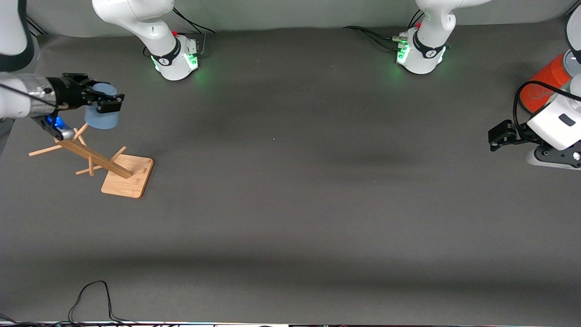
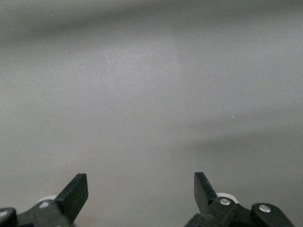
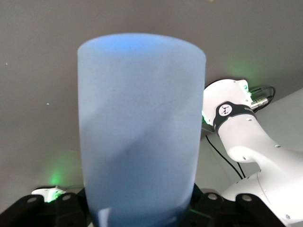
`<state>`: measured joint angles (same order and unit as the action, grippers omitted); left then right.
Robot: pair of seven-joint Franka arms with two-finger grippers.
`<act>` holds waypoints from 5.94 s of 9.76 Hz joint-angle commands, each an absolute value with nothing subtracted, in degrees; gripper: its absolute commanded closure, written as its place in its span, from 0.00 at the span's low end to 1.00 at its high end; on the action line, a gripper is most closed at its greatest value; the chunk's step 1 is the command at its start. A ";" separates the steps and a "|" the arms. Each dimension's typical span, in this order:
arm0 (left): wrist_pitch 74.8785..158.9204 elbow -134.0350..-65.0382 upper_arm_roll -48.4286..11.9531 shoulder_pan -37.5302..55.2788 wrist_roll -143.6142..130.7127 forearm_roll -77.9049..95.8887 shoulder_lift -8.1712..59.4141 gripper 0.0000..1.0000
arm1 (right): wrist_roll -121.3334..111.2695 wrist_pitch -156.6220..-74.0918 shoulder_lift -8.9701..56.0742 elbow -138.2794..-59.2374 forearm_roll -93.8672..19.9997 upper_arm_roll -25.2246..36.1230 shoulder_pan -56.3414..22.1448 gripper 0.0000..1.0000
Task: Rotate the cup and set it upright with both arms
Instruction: 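Carry the blue cup toward the middle of the table with the right gripper, then lay the cup on its side on the table and open the right gripper, then draw the right gripper back while the left gripper reaches the cup, then grasp the rim of the lying cup with the left gripper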
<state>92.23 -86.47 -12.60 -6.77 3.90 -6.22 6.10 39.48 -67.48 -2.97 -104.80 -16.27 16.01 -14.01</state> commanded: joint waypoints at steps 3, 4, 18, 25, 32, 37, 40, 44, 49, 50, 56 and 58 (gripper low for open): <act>92.29 -87.45 -12.22 -6.24 4.39 -7.12 5.10 0.00 | 45.96 -68.54 -0.99 -98.28 -26.25 16.35 -24.76 0.75; 92.29 -87.45 -12.22 -6.24 4.39 -7.12 5.10 0.00 | 46.49 -70.82 1.73 -95.56 -28.19 16.26 -28.18 0.75; 93.25 -88.77 -11.95 -6.86 4.39 -7.12 5.36 0.00 | 67.24 -144.46 57.73 -66.18 -30.15 10.72 -55.97 0.74; 91.94 -88.24 -11.78 -6.85 3.34 -6.42 5.27 0.00 | 45.47 -143.98 61.70 -66.80 -11.51 10.02 -57.48 0.41; 88.68 -88.33 -11.87 -6.77 -27.44 -2.21 7.38 0.00 | 37.74 -120.46 51.53 -68.81 -11.34 10.19 -59.59 0.00; 86.75 -85.98 -12.13 -7.83 -59.88 7.55 14.39 0.00 | 27.60 -111.57 30.79 -85.51 -11.25 13.08 -55.90 0.00; 87.36 -79.65 -13.27 -1.18 -72.48 8.97 24.75 0.00 | 20.59 -102.86 23.14 -85.87 -11.25 22.21 -55.90 0.00; 88.24 -69.98 -13.10 7.45 -80.67 8.09 39.43 0.00 | 6.34 -93.36 15.49 -86.31 -10.81 35.30 -56.07 0.00; 97.63 -69.79 -13.01 11.42 -91.04 -0.68 49.20 0.00 | 0.79 -88.52 5.29 -92.11 -7.12 33.26 -46.45 0.00; 97.99 -69.87 -12.92 11.69 -91.32 -0.88 49.74 0.00 | 0.79 -88.16 3.71 -92.63 -5.38 27.22 -40.75 0.00; 94.23 -70.05 -13.01 14.15 -98.17 -0.09 51.68 1.00 | -1.75 -88.86 -2.99 -101.33 -1.14 3.02 -11.03 0.00; 91.33 -69.61 -13.27 14.33 -98.09 -0.18 51.07 1.00 | -3.77 -88.77 -2.82 -101.34 -0.88 3.25 -10.90 0.00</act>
